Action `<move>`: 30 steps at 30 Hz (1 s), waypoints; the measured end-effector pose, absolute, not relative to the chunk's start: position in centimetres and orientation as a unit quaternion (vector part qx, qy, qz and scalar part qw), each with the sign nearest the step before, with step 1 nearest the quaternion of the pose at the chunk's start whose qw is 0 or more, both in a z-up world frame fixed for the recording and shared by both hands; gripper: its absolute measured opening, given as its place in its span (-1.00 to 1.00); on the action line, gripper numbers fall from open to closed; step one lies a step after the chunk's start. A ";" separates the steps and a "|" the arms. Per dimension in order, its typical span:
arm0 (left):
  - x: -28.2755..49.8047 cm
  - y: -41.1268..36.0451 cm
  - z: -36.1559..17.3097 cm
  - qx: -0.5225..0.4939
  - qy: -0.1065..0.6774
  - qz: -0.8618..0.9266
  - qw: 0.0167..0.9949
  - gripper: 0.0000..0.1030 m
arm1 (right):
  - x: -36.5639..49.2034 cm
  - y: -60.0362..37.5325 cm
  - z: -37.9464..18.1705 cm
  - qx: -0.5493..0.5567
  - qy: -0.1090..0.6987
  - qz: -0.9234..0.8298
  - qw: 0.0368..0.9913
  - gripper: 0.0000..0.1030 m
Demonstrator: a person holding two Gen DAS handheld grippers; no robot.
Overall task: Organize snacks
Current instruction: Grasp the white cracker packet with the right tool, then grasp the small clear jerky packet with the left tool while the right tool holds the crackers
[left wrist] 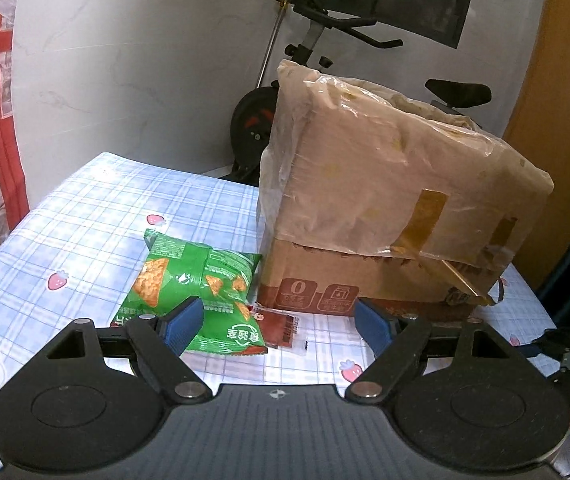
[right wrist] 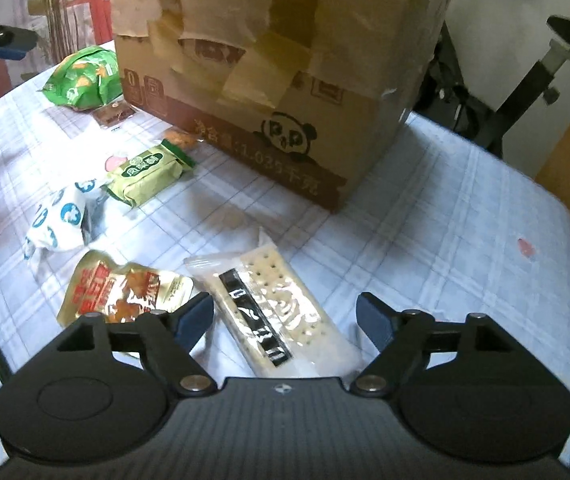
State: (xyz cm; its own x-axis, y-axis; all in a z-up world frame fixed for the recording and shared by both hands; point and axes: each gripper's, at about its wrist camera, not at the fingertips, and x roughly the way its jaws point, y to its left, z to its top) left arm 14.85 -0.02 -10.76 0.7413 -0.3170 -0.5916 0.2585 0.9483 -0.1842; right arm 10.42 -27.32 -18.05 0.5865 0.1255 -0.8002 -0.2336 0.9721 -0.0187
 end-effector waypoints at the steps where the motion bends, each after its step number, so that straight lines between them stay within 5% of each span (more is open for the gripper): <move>1: 14.8 -0.1 -10.8 -0.044 0.325 -0.156 0.932 0.63 | 10.6 -27.2 -18.3 -0.053 0.448 0.101 0.887 0.52; 8: 14.5 -0.6 -11.8 -0.044 0.338 -0.161 0.926 0.63 | 9.6 -26.2 -18.4 -0.007 0.419 0.098 0.903 0.08; 30: 16.4 -5.9 -15.2 -0.020 0.379 -0.224 0.898 0.38 | 7.4 -23.7 -20.1 0.014 0.328 0.024 0.944 0.00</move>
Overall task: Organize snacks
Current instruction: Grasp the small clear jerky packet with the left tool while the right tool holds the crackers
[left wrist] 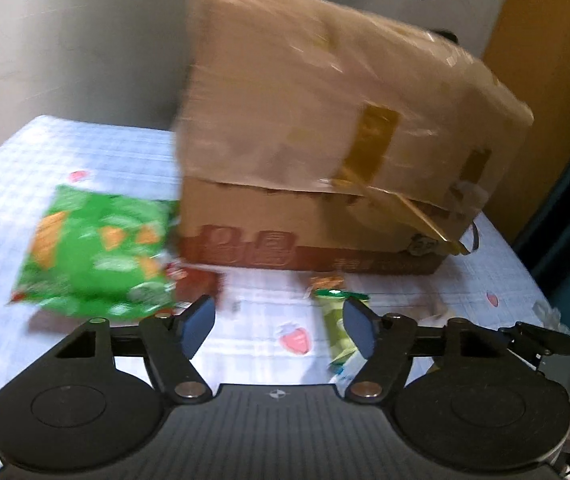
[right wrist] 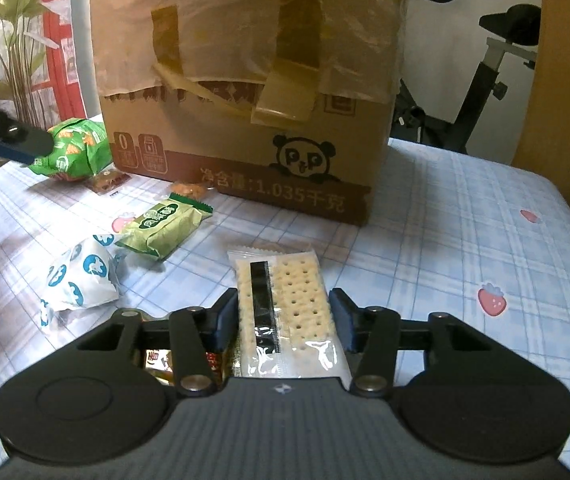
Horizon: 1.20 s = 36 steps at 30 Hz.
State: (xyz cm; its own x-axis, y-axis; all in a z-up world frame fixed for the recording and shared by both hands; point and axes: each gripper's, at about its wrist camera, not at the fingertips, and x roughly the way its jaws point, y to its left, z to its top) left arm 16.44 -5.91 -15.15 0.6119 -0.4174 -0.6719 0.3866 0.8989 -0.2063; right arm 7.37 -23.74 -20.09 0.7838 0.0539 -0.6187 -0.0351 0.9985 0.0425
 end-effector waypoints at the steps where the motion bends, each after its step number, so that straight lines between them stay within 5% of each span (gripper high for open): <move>1: 17.0 -6.9 -15.4 -0.008 0.383 -0.227 0.896 0.38 | 7.4 -23.8 -20.1 0.016 0.327 0.024 0.944 0.00; 22: 22.0 -15.8 -20.9 0.045 0.409 -0.187 0.892 0.36 | 7.1 -24.2 -20.0 0.033 0.319 0.034 0.946 -0.01; 27: 21.3 -16.1 -20.8 0.056 0.406 -0.177 0.895 -0.05 | 7.1 -24.3 -20.0 0.037 0.319 0.036 0.946 -0.01; 36: 19.0 -12.1 -20.6 0.040 0.420 -0.198 0.885 -0.13 | 7.1 -24.4 -20.0 0.041 0.318 0.036 0.947 -0.01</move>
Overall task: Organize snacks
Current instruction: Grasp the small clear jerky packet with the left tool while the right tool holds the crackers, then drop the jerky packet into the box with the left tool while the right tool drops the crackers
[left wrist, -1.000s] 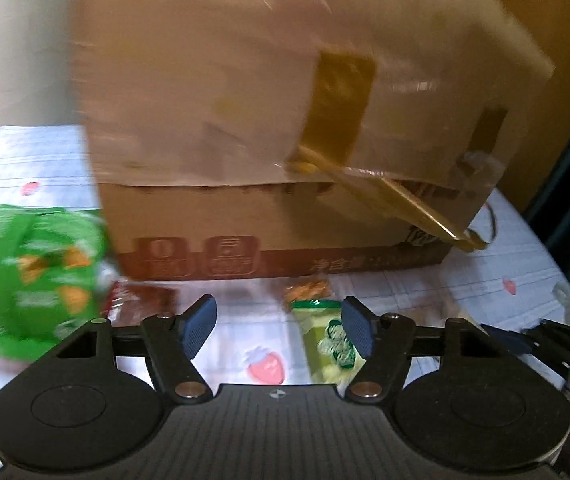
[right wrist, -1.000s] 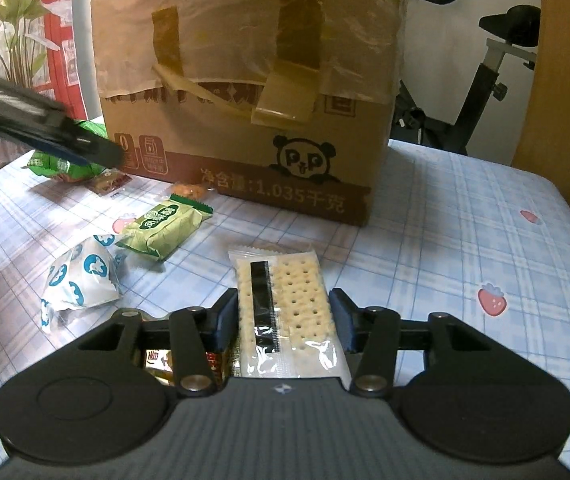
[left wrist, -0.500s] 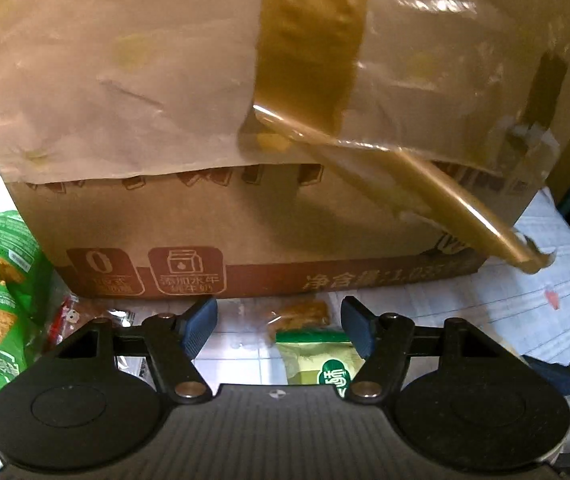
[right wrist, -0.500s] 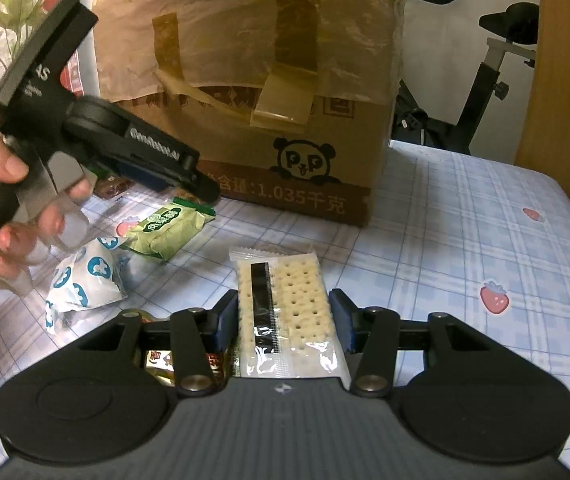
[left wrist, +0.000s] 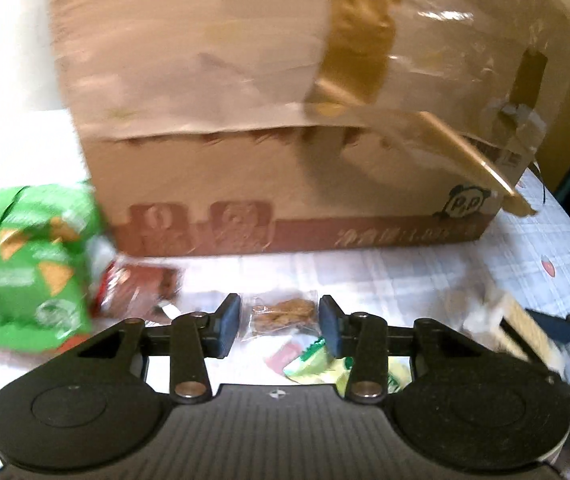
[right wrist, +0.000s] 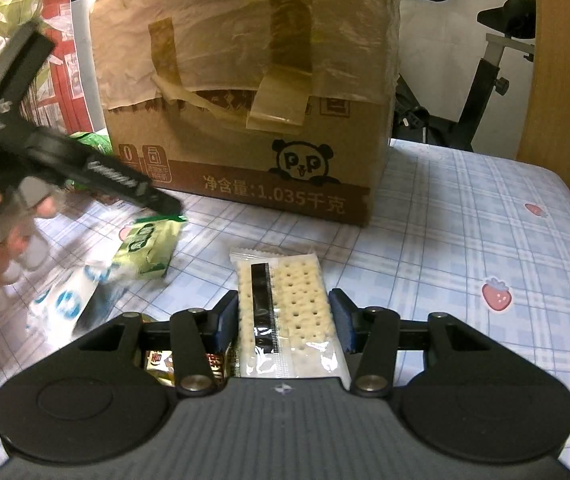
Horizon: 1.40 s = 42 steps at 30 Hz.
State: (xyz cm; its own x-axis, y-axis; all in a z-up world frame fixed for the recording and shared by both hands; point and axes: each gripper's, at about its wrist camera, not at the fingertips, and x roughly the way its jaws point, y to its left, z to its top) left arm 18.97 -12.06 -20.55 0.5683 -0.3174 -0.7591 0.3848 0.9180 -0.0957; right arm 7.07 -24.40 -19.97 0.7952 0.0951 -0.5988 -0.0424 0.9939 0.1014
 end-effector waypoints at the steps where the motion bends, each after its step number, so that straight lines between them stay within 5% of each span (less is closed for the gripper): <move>1: 18.9 -11.4 -20.5 0.037 0.422 -0.199 0.884 -0.13 | 7.1 -24.4 -20.0 0.041 0.318 0.036 0.947 -0.01; 25: 13.8 -5.3 -15.2 0.051 0.356 -0.217 0.908 -0.13 | 6.3 -24.1 -18.5 0.031 0.307 0.039 0.950 -0.04; 42: 14.8 -6.2 -2.2 0.067 0.197 -0.269 0.940 -0.13 | 7.6 -24.6 -3.4 0.026 0.146 0.073 0.986 -0.04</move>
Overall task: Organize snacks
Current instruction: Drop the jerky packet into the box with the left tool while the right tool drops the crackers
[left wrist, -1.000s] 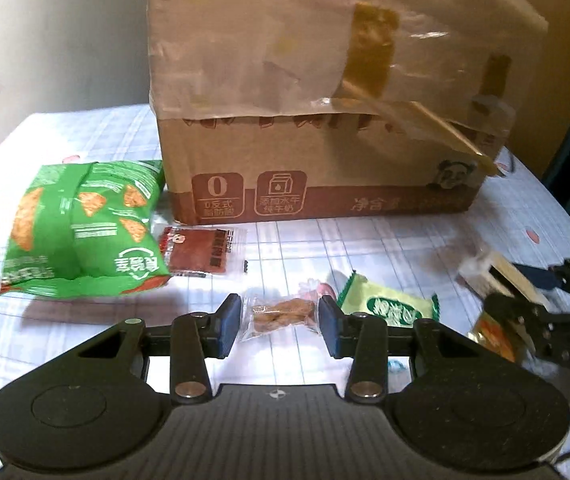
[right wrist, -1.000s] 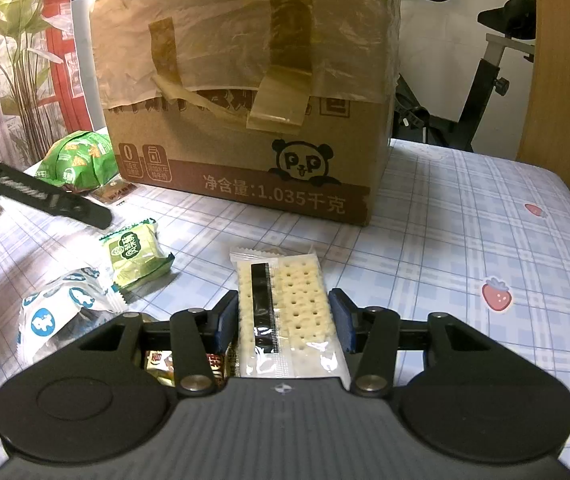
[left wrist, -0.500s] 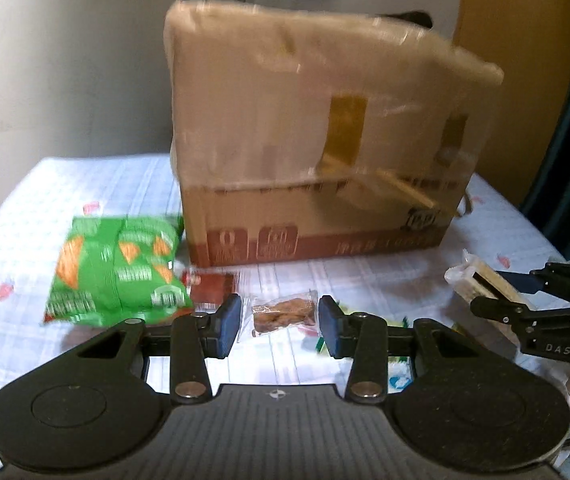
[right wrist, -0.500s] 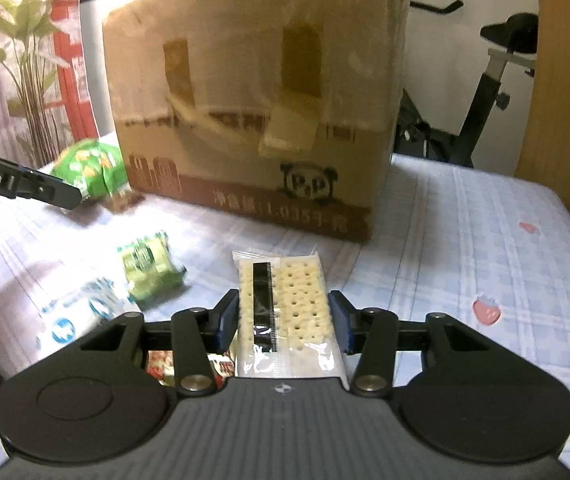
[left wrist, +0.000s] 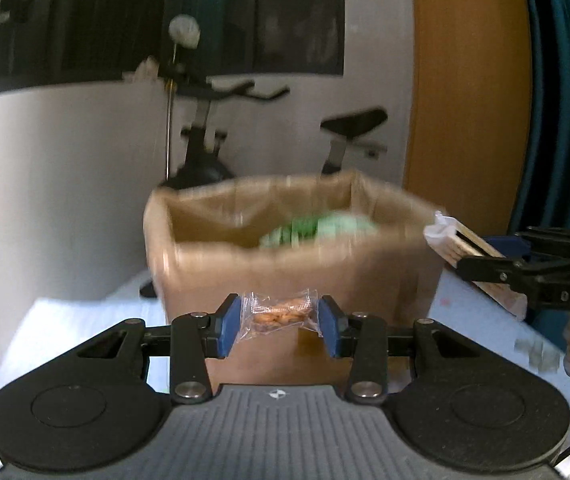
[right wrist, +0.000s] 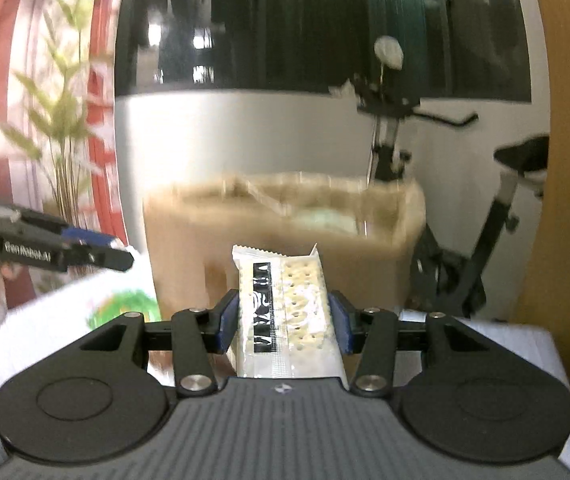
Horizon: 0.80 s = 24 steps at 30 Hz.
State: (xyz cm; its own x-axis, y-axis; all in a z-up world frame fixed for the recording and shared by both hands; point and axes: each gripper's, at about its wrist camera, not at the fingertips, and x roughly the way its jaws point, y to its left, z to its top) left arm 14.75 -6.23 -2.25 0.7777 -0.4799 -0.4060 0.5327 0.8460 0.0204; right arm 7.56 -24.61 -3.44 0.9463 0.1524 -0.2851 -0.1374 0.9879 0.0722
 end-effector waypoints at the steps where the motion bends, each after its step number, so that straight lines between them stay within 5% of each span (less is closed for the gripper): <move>1: 15.3 -6.4 -1.4 0.066 0.189 -0.270 0.942 -0.13 | 8.4 -24.8 -2.4 0.027 0.141 0.072 0.987 -0.04; 15: 25.1 -11.2 0.8 0.058 0.210 -0.229 0.949 -0.02 | 21.2 -28.8 0.7 0.092 0.188 -0.025 0.978 -0.03; 18: 26.1 -11.2 0.2 0.057 0.235 -0.209 0.947 0.12 | 21.4 -29.5 0.5 0.115 0.193 -0.037 0.974 0.03; 20: 26.3 -10.5 0.0 0.041 0.246 -0.212 0.945 0.21 | 20.7 -29.8 0.7 0.114 0.185 -0.031 0.976 0.30; 24: 25.8 -9.3 -0.3 0.043 0.250 -0.208 0.945 0.23 | 19.0 -29.5 1.0 0.088 0.173 -0.023 0.981 0.32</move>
State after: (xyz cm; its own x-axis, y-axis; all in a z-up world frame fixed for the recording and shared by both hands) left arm 25.82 -9.34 -0.32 0.7891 -0.3711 -0.4895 0.4136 0.9102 -0.0232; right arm 19.01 -29.54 0.97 0.9392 -0.0147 -0.3431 0.0755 0.9835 0.1643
